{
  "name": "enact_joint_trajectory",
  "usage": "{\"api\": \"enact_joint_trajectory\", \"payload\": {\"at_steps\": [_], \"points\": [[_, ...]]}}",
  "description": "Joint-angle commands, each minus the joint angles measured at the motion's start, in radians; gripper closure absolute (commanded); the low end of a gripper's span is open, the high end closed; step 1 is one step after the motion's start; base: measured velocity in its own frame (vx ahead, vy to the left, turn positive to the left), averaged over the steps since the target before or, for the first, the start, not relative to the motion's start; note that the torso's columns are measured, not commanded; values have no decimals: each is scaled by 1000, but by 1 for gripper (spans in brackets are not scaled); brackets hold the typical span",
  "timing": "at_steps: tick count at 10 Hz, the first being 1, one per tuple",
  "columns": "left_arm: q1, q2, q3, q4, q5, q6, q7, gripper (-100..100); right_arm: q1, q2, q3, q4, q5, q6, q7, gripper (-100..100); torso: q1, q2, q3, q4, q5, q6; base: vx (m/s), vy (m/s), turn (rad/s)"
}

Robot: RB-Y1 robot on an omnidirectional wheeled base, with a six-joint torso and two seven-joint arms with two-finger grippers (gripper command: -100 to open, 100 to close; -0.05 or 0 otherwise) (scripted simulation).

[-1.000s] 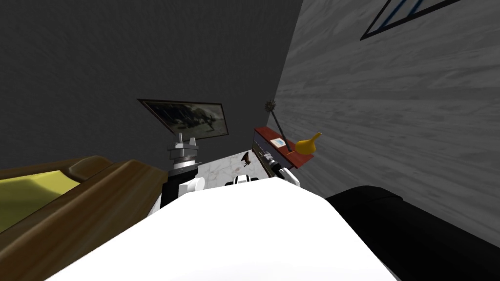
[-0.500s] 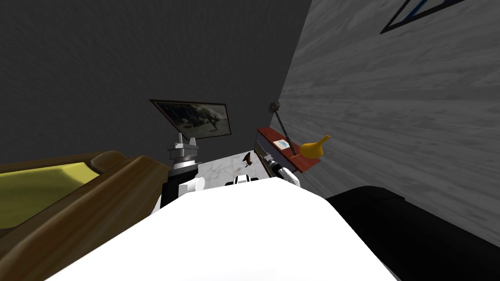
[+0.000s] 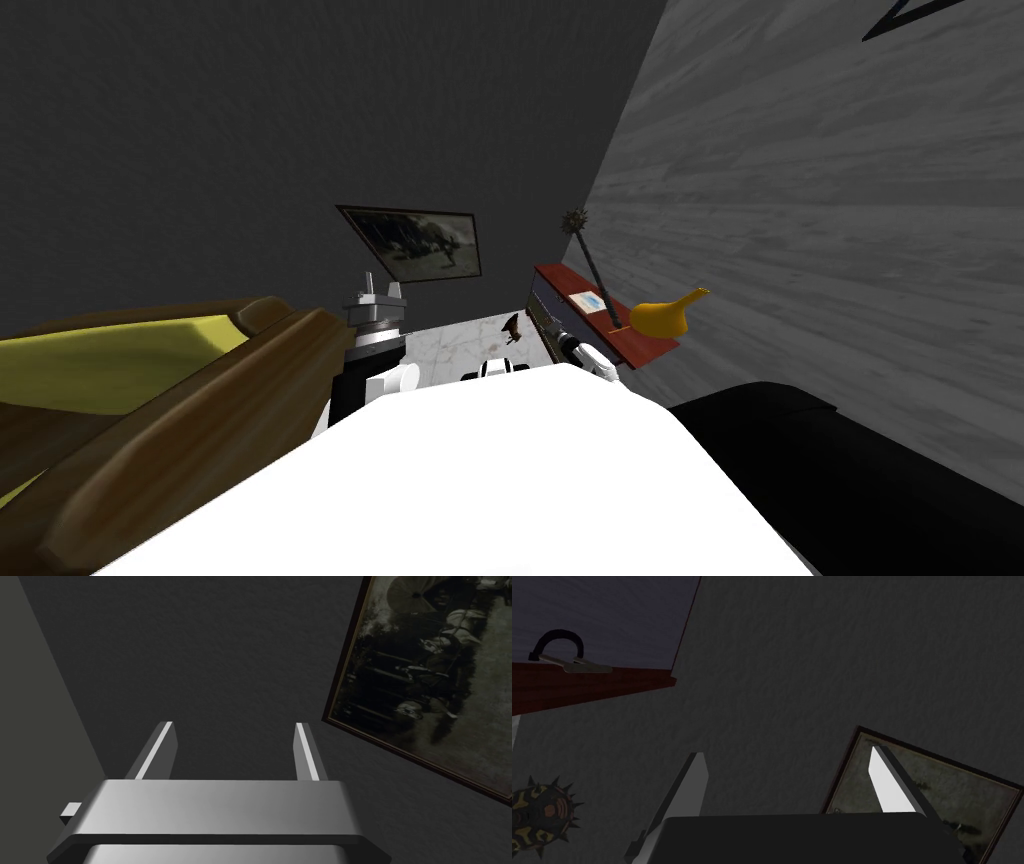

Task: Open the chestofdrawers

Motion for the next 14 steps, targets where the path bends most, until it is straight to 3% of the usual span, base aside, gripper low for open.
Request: {"api": "enact_joint_trajectory", "payload": {"at_steps": [1,2,5,6,8,9,13,14], "points": [[0,0,0,0,0,0,0,0,-29,-42,25,70,77,61,50,-100,0,0,0,0,0,1,25,2,110],[0,0,0,0,0,0,0,0,-29,-42,25,70,83,61,50,-100,0,0,0,0,0,0,19,0,72],[0,0,0,0,0,0,0,0,-56,-97,48,149,164,120,106,-100,0,0,0,0,0,1,22,2,103],[0,0,0,0,0,0,0,0,-56,-97,48,149,164,120,106,-100,0,0,0,0,0,0,18,-3,68],[0,0,0,0,0,0,0,0,-80,-151,69,221,232,175,159,-100,0,0,0,0,0,0,29,-5,141],[0,0,0,0,0,0,0,0,-80,-151,69,221,240,175,159,-100,-1,-1,0,0,0,0,26,-9,85],[0,0,0,0,0,0,0,0,-112,-222,96,313,334,246,227,-100,0,0,0,0,0,0,19,-2,112],[0,0,0,0,0,0,0,0,-112,-222,96,313,335,246,227,-100,0,0,0,0,0,0,21,-4,48]]}}
